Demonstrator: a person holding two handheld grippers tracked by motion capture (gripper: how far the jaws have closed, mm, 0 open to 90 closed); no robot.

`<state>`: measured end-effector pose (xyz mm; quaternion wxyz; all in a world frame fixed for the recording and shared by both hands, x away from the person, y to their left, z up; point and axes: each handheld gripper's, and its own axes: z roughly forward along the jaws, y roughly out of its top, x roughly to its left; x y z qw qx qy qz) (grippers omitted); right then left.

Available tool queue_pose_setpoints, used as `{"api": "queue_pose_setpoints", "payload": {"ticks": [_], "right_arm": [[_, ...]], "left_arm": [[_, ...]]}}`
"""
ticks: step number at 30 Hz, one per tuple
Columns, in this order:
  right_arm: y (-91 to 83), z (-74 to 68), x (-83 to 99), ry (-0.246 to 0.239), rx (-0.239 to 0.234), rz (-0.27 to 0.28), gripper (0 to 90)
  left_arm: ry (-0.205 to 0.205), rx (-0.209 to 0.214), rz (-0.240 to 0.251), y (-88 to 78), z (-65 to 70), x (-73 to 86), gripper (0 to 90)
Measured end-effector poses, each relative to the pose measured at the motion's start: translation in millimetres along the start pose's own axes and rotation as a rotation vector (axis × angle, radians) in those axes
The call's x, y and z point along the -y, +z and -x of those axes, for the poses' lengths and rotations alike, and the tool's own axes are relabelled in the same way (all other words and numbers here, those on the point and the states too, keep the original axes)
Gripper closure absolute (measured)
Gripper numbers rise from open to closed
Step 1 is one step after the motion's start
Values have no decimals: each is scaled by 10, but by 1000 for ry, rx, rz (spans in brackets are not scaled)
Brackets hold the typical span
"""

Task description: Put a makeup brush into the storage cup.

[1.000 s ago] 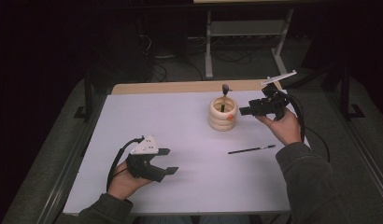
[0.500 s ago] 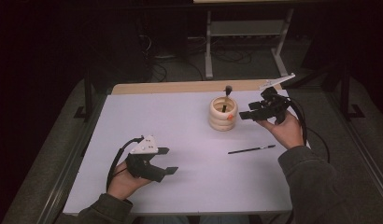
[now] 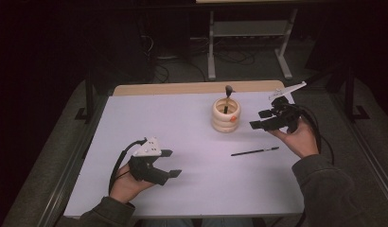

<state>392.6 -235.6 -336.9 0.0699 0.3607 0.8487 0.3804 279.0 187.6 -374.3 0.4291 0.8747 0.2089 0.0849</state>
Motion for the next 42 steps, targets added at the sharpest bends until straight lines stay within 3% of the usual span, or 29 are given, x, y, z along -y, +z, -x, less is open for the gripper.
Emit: {"api": "queue_pose_setpoints", "payload": {"ticks": [13, 24, 29, 32, 35, 42], "right_arm": [[-61, 27, 236, -64, -5, -44, 380], [149, 10, 412, -131, -1, -149, 440], [212, 9, 464, -150, -2, -159, 477], [327, 29, 523, -169, -9, -193, 506], [402, 27, 538, -183, -14, -236, 530], [496, 54, 552, -225, -35, -267, 573]], "left_arm": [[-1, 1, 1, -4, -3, 4, 258], [1, 3, -3, -4, -3, 8, 258], [-5, 5, -7, -9, -15, 13, 256], [-14, 4, 2, -16, -19, 21, 256], [-9, 4, 1, -20, -19, 19, 256], [-8, 6, 4, -15, -21, 15, 256]]}}
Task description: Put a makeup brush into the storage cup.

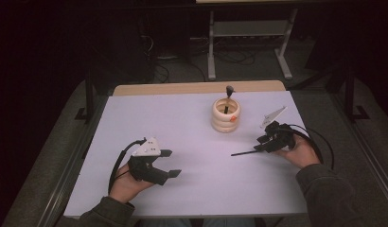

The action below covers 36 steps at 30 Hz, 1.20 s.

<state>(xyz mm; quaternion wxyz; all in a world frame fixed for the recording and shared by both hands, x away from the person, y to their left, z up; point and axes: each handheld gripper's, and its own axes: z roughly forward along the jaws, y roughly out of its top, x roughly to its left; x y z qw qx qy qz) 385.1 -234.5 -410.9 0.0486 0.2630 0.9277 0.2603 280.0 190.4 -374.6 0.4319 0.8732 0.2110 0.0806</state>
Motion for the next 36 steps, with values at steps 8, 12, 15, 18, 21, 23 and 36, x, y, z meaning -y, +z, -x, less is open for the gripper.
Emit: {"api": "queue_pose_setpoints", "payload": {"ticks": [8, 12, 15, 18, 21, 23, 36], "right_arm": [[122, 23, 5, -28, -15, -47, 615], [150, 28, 15, -38, -19, -66, 639], [175, 27, 19, -72, -21, -77, 709], [188, 35, 29, -85, -26, -82, 731], [187, 46, 32, -93, -29, -79, 749], [192, 47, 26, -110, -37, -77, 772], [227, 20, 3, -170, -90, -57, 784]], "left_arm": [[-2, -1, -1, -10, -6, 1, 256], [-2, -1, 0, -12, -14, 6, 256], [-5, -3, -6, -9, -38, 19, 256], [-4, -2, -8, -6, -46, 20, 256], [-7, -1, -9, -1, -46, 21, 256], [-10, 0, -9, 8, -48, 23, 256], [-14, 8, -16, 19, -53, 32, 257]]}}
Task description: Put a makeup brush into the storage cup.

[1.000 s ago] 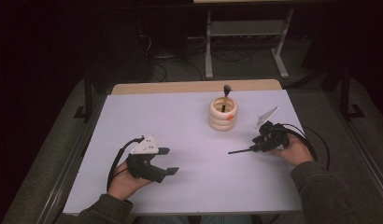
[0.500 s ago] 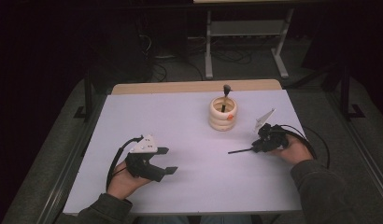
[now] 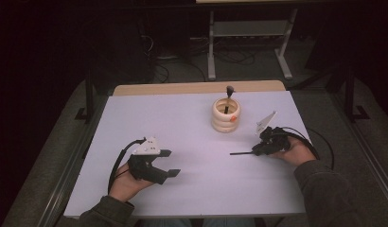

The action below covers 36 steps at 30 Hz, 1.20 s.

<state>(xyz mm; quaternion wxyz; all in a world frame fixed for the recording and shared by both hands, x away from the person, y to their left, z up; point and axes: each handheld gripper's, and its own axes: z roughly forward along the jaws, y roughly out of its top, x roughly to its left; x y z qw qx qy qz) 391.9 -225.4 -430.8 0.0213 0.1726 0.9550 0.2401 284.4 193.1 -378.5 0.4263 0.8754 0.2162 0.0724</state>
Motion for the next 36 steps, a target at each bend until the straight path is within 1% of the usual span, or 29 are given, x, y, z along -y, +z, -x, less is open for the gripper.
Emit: {"api": "queue_pose_setpoints", "payload": {"ticks": [1, 2, 4, 5, 6, 9, 10, 12, 15, 19, 23, 24, 29, 30, 31, 34, 35, 36], "right_arm": [[0, 0, 0, 0, 0, 0, 784], [-1, 5, 9, -23, -17, 5, 740], [-1, 8, 15, -16, -22, 8, 740], [2, 7, 10, -15, -13, 4, 774], [6, 1, 2, -25, -5, 0, 791], [6, -11, -12, -28, 3, -8, 815], [6, -23, -18, -34, 10, -9, 839], [8, -26, -33, -16, 16, -20, 848], [5, -7, -24, 18, 2, -14, 850], [2, -7, -30, 20, 2, -18, 850], [-4, -14, -25, 27, -12, -18, 850], [-4, -34, -28, 15, -20, -24, 851], [-14, -84, -58, -2, -25, -32, 851], [-36, -132, -96, -17, -30, -28, 850], [-44, -146, -108, -27, -30, -25, 850], [-76, -209, -154, -44, -34, -17, 851], [-87, -225, -167, -47, -40, -11, 850], [-99, -247, -178, -55, -48, -4, 850]], "left_arm": [[0, 0, 0, 0, 0, 0, 257], [3, 0, -1, 3, -6, 3, 257], [3, 0, -1, 3, -6, 3, 257], [-2, 3, -3, 18, -2, 2, 257], [-3, 3, -3, 24, 1, 2, 257], [4, 5, -4, 28, 0, 1, 257], [1, 4, -3, 22, 0, 1, 257], [1, 3, -3, 17, -2, 0, 257], [-1, 4, -5, 20, 0, 2, 256], [-3, 4, -3, 24, 0, 3, 257], [-2, 5, -5, 24, -4, 3, 257], [-1, 4, -6, 21, -6, 6, 257], [-3, 5, -2, 14, -10, 7, 258], [0, 5, -3, 16, -9, 5, 259], [-3, 6, -3, 19, -8, 5, 259], [2, 10, -12, 19, -13, 2, 269], [-8, 25, -6, 25, -6, 0, 279], [-2, 26, -3, 20, -2, -7, 279]]}}
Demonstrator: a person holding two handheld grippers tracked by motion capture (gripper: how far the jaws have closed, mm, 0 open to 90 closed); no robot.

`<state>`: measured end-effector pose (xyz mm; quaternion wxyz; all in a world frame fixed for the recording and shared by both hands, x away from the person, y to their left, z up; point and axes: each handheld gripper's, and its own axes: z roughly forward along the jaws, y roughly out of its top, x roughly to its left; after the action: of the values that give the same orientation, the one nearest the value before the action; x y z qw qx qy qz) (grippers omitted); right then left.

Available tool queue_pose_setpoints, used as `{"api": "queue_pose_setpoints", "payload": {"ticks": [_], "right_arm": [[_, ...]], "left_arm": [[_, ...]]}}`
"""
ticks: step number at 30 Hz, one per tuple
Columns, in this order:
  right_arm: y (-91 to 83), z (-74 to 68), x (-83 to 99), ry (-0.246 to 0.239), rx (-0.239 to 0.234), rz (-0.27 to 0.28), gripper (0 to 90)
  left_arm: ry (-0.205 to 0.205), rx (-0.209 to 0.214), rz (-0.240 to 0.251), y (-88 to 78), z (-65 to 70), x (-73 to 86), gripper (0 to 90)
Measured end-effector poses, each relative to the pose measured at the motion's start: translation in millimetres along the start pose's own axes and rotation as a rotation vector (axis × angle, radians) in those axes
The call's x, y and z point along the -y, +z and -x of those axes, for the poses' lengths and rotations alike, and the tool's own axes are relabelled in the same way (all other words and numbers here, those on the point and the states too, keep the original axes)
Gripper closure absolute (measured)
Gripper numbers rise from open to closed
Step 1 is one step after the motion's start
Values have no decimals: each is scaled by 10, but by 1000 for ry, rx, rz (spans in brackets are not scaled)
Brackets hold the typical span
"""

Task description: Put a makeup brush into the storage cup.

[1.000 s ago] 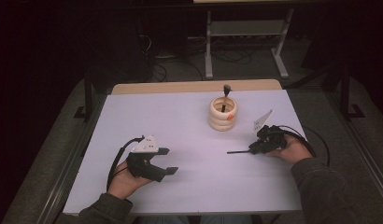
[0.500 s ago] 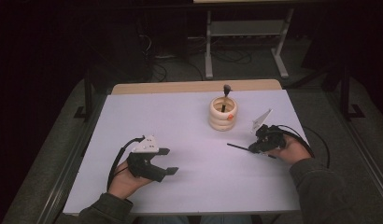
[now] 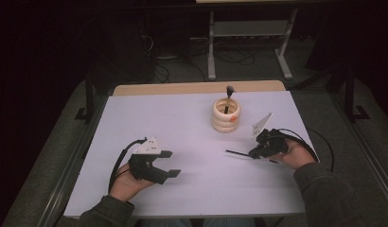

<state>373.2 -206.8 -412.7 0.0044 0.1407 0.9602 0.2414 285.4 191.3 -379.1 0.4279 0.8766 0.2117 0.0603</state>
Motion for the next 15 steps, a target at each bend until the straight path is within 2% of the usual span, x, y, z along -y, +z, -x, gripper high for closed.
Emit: {"api": "queue_pose_setpoints", "payload": {"ticks": [2, 7, 12, 15], "right_arm": [[-27, -50, -23, -5, -6, 7, 850], [-68, -138, -80, -40, -11, 15, 850], [-189, -298, -311, -119, -5, 24, 850], [-238, -386, -449, -149, -12, 34, 850]], "left_arm": [[8, 1, 6, -8, 16, -19, 286], [24, 1, -13, 15, 39, -44, 292], [52, 11, -8, 4, 62, -112, 323], [76, 10, -29, -8, 80, -196, 341]]}}
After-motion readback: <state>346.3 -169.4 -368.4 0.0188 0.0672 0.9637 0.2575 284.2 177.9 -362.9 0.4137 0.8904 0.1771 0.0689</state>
